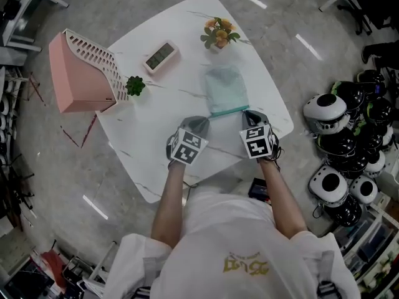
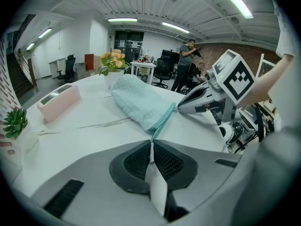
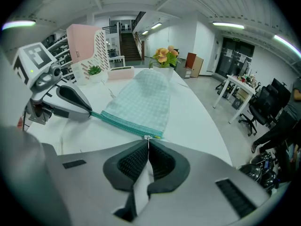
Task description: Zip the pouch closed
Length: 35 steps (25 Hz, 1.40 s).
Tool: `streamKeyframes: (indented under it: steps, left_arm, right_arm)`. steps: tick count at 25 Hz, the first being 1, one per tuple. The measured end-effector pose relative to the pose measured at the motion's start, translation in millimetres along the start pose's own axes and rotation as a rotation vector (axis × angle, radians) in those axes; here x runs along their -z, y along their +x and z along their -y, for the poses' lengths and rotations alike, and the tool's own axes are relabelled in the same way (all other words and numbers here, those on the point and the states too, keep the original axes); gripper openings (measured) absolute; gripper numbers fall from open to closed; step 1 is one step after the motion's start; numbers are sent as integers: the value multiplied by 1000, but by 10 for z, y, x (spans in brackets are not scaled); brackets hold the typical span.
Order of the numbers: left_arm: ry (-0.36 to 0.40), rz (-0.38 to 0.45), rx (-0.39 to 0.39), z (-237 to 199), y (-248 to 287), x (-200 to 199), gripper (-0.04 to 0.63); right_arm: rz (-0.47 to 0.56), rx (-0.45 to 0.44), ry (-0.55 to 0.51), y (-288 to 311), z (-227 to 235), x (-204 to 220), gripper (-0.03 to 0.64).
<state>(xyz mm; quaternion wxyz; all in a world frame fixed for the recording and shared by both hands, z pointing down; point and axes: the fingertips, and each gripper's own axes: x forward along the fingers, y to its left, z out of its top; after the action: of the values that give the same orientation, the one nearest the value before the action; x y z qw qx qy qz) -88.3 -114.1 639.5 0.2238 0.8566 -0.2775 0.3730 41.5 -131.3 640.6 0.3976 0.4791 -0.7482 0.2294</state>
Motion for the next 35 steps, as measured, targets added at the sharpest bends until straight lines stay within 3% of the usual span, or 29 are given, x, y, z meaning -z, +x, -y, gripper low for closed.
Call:
streamKeyframes:
  steps: [4,10,14,16,20,23,29,32,35]
  left_arm:
    - [4,20,-6,8,-9,12,37]
    - [-51,35,-32,7,-17,100,47]
    - [-114,78,-46,1,-106,74,165]
    - [-140,107,-75,-5,-185,39,186]
    - [-154,193,-151,53,-410,-133,154]
    - [-216,267,-157,151,-573,-265,128]
    - [-256,389,-224,482,-967,-470,18]
    - [-293,435,-242,702,-1163,-504,18]
    - [-283,441,-286,872,-1278,-521,18]
  right_arm:
    - [9,12,9,5,41,11,22]
    - [5,39,60,-13,70,65,47]
    - [48,51,83,-170,82,26,51]
    - [92,35,105,-279,47,-40,49]
    - [195,-16,135,-573,-7,-224,12]
    - [277,-87,132,-821,-104,-374,12]
    - [368,-167,141,-1301,-200,-383,12]
    - [388,-177,119,-1537,-226,-301,12]
    - [419,-194,114,-1719,-210,-255,12]
